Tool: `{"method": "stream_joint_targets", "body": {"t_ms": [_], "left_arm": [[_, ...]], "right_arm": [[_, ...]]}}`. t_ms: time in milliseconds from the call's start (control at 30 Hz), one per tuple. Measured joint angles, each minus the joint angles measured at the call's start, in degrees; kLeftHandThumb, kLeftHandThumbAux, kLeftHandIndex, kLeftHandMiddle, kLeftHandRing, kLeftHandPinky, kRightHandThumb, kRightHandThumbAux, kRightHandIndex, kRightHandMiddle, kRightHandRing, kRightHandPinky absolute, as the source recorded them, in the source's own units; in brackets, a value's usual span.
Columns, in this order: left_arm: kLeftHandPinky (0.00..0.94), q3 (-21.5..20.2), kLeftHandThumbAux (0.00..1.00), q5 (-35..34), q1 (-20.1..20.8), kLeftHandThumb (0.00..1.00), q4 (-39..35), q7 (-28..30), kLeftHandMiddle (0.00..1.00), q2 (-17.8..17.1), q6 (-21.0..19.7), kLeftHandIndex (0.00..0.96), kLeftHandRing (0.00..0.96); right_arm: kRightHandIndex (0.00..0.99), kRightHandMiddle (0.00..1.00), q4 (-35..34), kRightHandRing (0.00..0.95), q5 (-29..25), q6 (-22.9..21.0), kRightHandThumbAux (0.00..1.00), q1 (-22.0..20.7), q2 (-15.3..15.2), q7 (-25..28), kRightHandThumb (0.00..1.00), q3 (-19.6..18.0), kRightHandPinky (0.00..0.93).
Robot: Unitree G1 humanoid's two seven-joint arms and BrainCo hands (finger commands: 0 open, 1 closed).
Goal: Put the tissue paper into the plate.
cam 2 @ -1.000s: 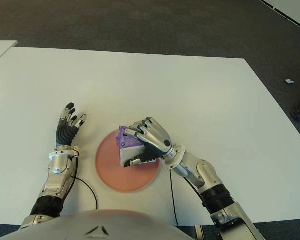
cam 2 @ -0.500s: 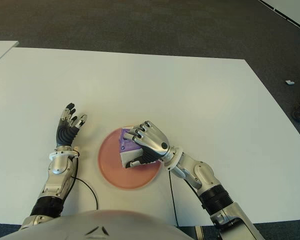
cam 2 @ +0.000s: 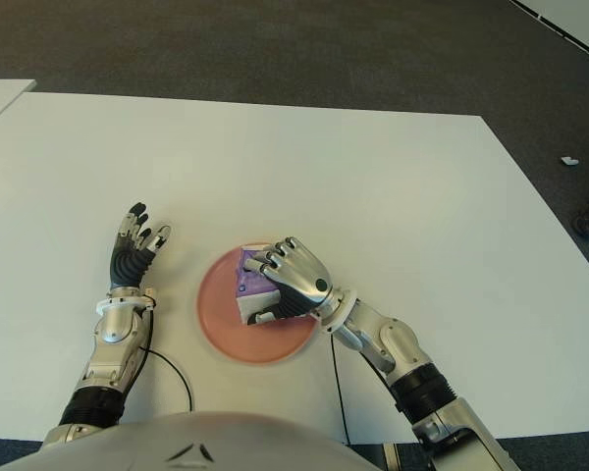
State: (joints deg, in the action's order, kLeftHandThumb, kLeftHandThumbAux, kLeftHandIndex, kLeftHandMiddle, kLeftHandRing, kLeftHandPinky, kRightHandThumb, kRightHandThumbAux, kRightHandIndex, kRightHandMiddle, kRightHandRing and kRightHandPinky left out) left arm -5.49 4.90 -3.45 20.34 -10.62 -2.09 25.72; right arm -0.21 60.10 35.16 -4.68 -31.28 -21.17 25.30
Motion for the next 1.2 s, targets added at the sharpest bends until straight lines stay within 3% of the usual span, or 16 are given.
{"method": "stream_joint_targets", "body": {"t_ms": [100, 233, 400, 600, 1200], "left_arm": [[0.043, 0.01, 0.637, -0.02, 0.0, 0.117, -0.01, 0.0, 0.013, 0.0, -0.04, 0.016, 0.004], [0.046, 0.08, 0.639, -0.02, -0.05, 0.118, -0.2, 0.02, 0.012, 0.02, -0.6, 0.015, 0.005], [0.044, 0.12, 0.639, -0.08, -0.08, 0.118, -0.29, 0.09, 0.012, 0.02, -0.92, 0.015, 0.006], [0.043, 0.14, 0.638, -0.08, -0.13, 0.123, -0.55, 0.09, 0.012, 0.02, -1.36, 0.015, 0.006], [0.041, 0.19, 0.643, 0.23, -0.13, 0.126, -0.52, 0.09, 0.013, -0.03, -1.37, 0.02, 0.009]], "right_arm": [[0.021, 0.033, -2.3, 0.03, -1.58, -0.59, 0.511, 0.07, -1.57, 5.53, 0.1, -0.07, 0.028], [0.005, 0.008, -5.49, 0.007, -4.23, -1.76, 0.473, 0.65, -3.37, 12.38, 0.063, -0.51, 0.007], [0.0, 0.001, -7.3, 0.0, -6.1, -2.7, 0.42, 1.52, -3.79, 15.47, 0.052, -1.03, 0.0], [0.0, 0.0, -7.82, 0.0, -6.67, -2.85, 0.388, 2.46, -3.58, 15.53, 0.057, -1.72, 0.0], [0.0, 0.0, -7.17, 0.0, -7.54, -2.27, 0.394, 4.29, -1.7, 9.22, 0.066, -3.34, 0.0]]}}
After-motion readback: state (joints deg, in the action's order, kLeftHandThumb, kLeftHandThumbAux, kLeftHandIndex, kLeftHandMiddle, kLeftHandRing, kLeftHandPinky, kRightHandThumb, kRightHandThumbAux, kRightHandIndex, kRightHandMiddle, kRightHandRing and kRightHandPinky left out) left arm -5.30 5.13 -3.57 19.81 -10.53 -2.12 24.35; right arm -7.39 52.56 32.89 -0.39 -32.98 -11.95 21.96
